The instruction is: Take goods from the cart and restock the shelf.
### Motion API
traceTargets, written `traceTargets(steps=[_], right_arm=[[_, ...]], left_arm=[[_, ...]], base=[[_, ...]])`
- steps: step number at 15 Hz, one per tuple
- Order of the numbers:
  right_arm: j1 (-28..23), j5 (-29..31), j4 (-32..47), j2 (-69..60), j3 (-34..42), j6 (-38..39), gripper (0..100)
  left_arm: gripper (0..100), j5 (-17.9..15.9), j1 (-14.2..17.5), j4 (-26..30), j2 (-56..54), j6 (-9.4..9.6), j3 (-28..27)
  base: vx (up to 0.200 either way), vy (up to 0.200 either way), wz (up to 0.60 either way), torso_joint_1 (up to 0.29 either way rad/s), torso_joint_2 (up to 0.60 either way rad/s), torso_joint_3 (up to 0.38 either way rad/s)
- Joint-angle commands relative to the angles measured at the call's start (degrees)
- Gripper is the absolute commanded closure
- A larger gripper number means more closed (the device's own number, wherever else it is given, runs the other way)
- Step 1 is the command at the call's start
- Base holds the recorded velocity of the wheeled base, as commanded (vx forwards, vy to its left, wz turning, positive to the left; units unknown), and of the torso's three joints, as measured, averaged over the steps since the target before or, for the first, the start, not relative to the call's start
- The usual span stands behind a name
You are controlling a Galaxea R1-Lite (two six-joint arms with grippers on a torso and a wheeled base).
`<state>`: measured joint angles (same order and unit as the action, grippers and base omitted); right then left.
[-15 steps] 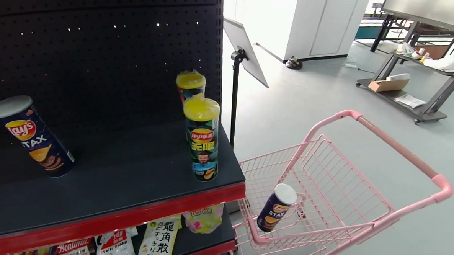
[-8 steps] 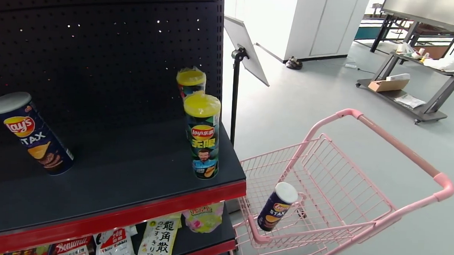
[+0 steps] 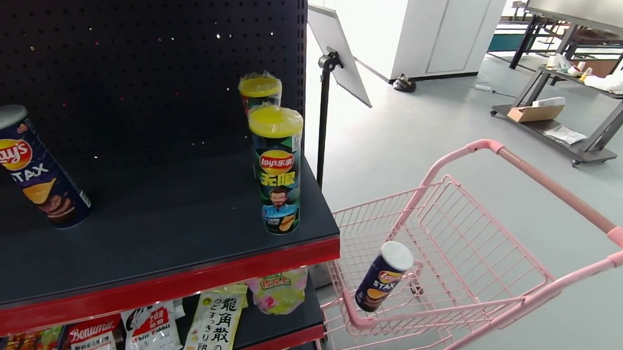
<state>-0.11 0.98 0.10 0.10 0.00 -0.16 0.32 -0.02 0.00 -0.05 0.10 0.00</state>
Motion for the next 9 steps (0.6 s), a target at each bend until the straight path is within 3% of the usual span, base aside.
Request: traceTargets(steps=[1,9], right_arm=[[0.0,0.0,-0.1,0.0,0.0,0.0,0],[0.0,0.0,0.0,0.0,0.0,0.0,0]], left_arm=[[0,0.0,0.0,0.0,0.0,-0.01,0.0],[0,0.0,0.0,0.0,0.0,-0.01,0.0]], base=[[0.000,0.000,0.00,-0.139,0.35,0.212],[0.000,0.000,0.00,-0.140,0.37,0.224]])
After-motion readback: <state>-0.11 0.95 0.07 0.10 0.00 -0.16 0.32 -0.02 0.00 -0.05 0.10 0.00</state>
